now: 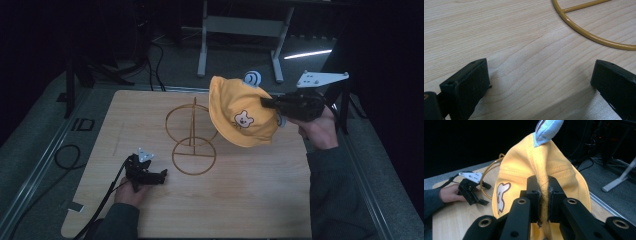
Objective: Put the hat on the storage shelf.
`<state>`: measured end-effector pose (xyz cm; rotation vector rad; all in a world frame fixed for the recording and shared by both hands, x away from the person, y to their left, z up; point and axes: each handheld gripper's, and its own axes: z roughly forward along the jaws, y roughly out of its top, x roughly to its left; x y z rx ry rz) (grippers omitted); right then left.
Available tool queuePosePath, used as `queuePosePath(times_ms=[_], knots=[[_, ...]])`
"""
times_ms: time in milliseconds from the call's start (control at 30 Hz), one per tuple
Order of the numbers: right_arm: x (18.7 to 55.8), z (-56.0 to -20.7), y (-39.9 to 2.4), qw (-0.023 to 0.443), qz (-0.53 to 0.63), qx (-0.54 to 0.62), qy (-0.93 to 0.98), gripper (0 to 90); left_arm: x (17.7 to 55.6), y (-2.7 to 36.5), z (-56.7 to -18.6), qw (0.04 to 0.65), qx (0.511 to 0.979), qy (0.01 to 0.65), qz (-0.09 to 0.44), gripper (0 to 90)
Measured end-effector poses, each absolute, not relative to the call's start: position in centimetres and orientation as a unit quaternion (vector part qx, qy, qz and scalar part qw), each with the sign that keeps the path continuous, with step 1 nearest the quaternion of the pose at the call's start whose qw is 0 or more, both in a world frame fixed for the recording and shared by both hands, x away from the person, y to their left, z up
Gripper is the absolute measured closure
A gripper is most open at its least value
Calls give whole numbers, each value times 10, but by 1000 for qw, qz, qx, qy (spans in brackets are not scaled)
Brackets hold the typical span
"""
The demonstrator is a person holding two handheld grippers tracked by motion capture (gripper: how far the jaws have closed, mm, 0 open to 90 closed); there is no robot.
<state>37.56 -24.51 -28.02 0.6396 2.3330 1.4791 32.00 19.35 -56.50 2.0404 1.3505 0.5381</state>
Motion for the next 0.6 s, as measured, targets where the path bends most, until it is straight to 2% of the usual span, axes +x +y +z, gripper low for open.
queuePosePath(times_ms=[600], knots=[[381, -273, -208, 149, 506, 197, 826, 826, 320, 194, -565, 312, 774, 512, 203, 20]])
